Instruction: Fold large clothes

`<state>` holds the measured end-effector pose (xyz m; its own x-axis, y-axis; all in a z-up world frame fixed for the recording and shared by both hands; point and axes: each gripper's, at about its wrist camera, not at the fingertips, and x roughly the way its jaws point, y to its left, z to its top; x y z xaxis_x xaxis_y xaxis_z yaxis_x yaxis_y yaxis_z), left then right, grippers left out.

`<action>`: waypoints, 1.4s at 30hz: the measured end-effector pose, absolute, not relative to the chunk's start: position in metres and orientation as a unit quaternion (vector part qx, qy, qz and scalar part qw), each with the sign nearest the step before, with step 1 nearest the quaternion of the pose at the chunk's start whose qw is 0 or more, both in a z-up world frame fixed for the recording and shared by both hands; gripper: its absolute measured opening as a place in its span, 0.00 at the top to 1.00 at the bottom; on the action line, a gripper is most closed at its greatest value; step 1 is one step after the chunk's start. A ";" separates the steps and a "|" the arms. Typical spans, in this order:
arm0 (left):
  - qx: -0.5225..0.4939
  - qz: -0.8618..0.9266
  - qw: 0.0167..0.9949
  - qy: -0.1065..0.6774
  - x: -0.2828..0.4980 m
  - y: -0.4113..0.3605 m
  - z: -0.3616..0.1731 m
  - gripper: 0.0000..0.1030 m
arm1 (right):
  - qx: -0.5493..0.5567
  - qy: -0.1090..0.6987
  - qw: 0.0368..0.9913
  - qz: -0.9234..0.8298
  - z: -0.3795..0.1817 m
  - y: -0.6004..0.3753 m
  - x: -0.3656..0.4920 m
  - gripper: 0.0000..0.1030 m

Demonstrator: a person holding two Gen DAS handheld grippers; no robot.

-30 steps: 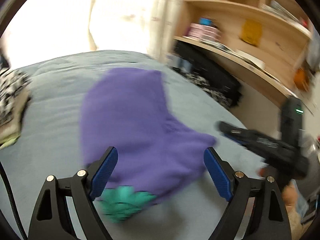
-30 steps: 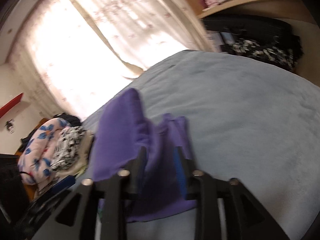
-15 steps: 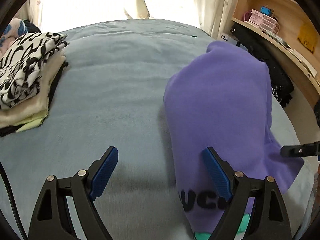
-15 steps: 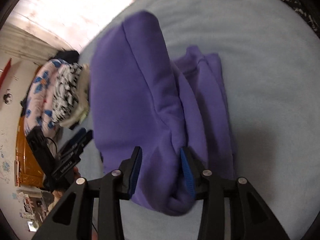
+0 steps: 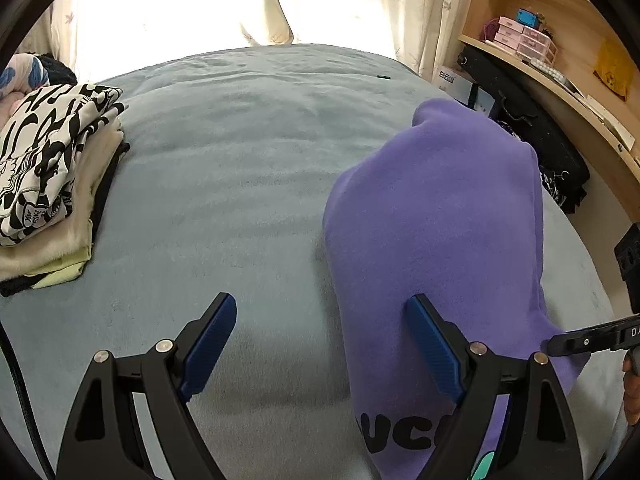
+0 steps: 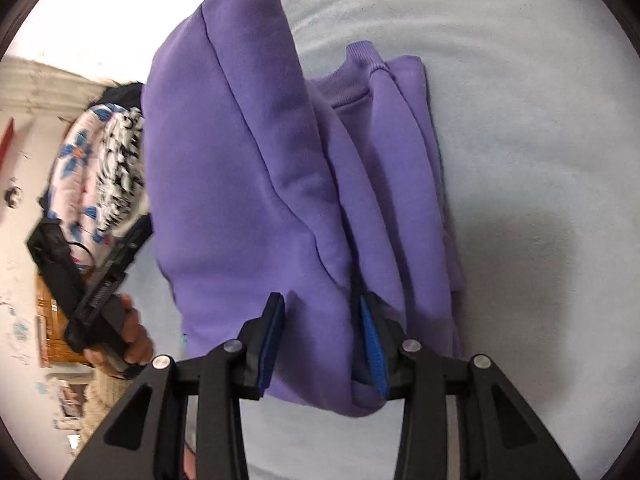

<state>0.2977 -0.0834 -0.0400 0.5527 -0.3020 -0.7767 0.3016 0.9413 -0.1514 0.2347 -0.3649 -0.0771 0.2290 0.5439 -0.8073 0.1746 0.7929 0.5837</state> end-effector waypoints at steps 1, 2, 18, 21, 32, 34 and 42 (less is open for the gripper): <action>-0.003 -0.170 0.881 0.442 0.298 -0.084 -0.040 0.16 | 0.303 0.606 0.723 0.136 -0.080 -0.363 0.238 0.60; -0.005 -0.168 0.880 0.444 0.298 -0.084 -0.039 0.16 | 0.300 0.604 0.725 0.136 -0.083 -0.360 0.241 0.60; 0.017 -0.212 0.872 0.441 0.299 -0.135 -0.011 0.17 | 0.243 0.510 0.824 0.049 -0.046 -0.394 0.176 0.86; 0.057 -0.190 0.878 0.436 0.297 -0.161 -0.014 0.17 | 0.275 0.530 0.802 0.031 -0.085 -0.410 0.185 0.86; 0.077 -0.160 0.863 0.472 0.314 -0.170 -0.026 0.15 | 0.222 0.557 0.800 0.028 -0.073 -0.391 0.205 0.68; 0.074 -0.166 0.863 0.472 0.314 -0.165 -0.025 0.15 | 0.205 0.540 0.816 0.036 -0.050 -0.387 0.211 0.66; 0.016 -0.233 0.848 0.476 0.328 -0.148 -0.008 0.16 | 0.231 0.446 0.864 0.047 -0.022 -0.409 0.266 0.32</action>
